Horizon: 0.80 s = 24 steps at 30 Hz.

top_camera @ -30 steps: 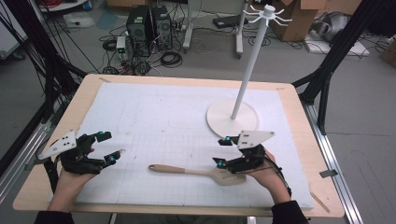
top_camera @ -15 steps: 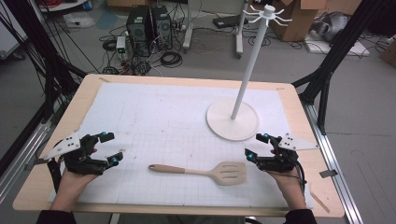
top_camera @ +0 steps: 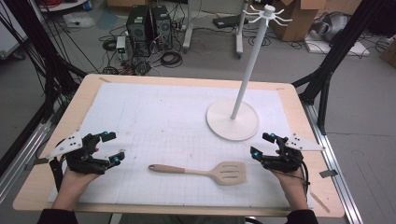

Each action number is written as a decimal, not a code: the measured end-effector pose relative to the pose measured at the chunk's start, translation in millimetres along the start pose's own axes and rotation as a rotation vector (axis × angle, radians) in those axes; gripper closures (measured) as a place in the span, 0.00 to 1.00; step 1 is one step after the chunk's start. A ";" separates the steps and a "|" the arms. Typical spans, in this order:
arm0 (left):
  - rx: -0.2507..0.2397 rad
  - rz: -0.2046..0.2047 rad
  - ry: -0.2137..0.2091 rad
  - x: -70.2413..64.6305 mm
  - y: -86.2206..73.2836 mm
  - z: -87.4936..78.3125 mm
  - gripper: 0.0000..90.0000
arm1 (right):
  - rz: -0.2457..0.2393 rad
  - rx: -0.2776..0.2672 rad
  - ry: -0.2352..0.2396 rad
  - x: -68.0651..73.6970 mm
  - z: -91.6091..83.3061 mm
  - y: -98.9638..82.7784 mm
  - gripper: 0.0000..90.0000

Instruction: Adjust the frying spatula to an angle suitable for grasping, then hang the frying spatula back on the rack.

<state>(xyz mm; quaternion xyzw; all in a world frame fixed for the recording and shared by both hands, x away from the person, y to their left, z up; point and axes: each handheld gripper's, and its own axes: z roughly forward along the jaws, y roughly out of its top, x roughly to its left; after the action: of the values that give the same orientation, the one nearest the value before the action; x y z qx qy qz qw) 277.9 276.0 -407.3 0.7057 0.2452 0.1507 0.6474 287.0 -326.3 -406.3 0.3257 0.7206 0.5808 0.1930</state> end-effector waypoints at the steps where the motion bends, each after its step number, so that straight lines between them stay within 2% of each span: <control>1: 0.001 -0.002 -0.001 -0.1 -0.2 0.8 0.15 | 0.005 0.001 -0.003 -0.2 -0.6 -0.4 0.21; 12: 0.005 0.002 -0.004 -0.5 0.0 2.6 0.15 | 0.002 -0.006 -0.005 -1.5 -2.8 -0.9 0.21; 19: -0.003 0.004 -0.013 -1.6 1.4 1.3 0.15 | 0.006 -0.020 0.010 2.0 -4.2 3.5 0.21; 24: -0.005 0.008 -0.009 -2.3 2.4 -1.4 0.15 | -0.008 -0.025 0.057 7.7 -1.5 11.1 0.21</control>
<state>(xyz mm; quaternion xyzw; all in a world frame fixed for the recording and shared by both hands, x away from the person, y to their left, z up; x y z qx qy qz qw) 275.6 275.8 -404.5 0.7058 0.2392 0.1507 0.6496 283.3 -320.8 -394.5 0.3038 0.7199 0.5979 0.1788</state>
